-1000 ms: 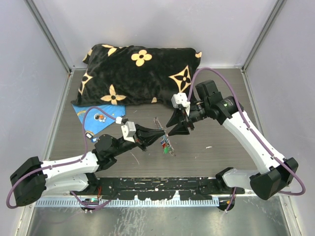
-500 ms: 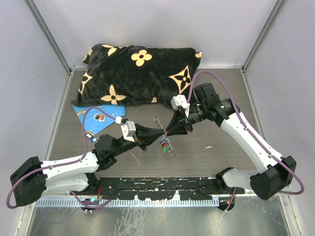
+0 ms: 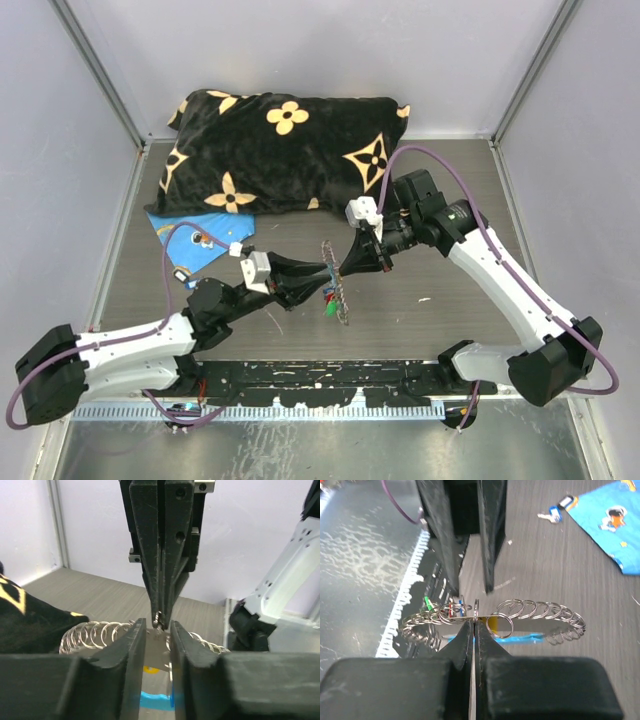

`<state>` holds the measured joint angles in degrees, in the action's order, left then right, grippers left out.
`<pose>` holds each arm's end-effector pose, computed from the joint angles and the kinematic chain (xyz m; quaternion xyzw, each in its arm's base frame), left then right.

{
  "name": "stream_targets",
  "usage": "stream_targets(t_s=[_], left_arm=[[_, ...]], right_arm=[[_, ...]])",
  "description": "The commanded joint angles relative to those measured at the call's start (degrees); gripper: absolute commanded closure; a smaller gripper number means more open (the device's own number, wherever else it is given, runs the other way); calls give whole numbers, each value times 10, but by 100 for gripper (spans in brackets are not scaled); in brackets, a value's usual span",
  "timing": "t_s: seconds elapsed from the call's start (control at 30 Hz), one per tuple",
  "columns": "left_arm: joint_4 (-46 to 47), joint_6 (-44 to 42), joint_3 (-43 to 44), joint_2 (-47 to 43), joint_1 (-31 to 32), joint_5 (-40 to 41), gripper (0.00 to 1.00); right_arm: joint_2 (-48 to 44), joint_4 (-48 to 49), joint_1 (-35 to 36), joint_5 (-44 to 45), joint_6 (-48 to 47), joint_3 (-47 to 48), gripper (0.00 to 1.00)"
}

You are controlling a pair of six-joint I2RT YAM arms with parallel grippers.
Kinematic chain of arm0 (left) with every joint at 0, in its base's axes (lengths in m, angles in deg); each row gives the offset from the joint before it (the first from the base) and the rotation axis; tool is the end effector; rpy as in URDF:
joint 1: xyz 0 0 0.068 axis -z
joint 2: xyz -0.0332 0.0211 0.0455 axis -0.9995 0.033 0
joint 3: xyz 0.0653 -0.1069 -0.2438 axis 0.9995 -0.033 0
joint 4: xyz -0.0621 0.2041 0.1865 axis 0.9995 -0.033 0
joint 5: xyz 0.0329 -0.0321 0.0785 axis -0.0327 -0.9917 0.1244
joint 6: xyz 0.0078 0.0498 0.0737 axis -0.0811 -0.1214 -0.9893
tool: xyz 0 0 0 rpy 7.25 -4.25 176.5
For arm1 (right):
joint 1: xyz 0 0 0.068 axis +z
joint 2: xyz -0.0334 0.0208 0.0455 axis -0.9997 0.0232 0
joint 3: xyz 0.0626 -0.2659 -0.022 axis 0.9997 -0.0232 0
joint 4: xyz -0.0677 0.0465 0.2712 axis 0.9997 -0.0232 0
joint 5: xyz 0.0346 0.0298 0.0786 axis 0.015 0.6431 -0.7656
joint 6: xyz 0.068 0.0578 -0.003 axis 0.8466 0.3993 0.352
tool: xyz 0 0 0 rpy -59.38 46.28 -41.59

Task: Remove the keys from the keyring
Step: Remove the key from the keyring.

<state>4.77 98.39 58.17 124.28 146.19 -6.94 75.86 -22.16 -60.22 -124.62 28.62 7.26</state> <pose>0.1301 -0.2386 0.2840 0.3051 0.4766 -0.5035 0.6529 0.2013 0.1929 0.3410 -0.6220 0.5094 0.4767 0.3556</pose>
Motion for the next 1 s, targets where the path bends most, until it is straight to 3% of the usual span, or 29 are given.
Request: stream_targets(t_s=[0.0,0.13,0.27,0.53,0.67,0.97], left_arm=[[-55,-42,-6,-77,0,-9,63],[-288,-113,32,-151,0,-40,51],[-371,-154,46,-171,0,-46,39],[-282,-145,81,-61,0,-51,41],[-201,-115,86,-2,1,-68,54],[-103,-85,78,47,3,-51,63]], right_arm=[[-1,-98,14,98,-79,77,99],[18,-171,67,257,-100,124,99],[47,-227,117,369,-108,167,99],[91,-252,159,431,-90,213,99],[100,-251,166,431,-89,216,99],[100,-250,167,400,-90,218,99]])
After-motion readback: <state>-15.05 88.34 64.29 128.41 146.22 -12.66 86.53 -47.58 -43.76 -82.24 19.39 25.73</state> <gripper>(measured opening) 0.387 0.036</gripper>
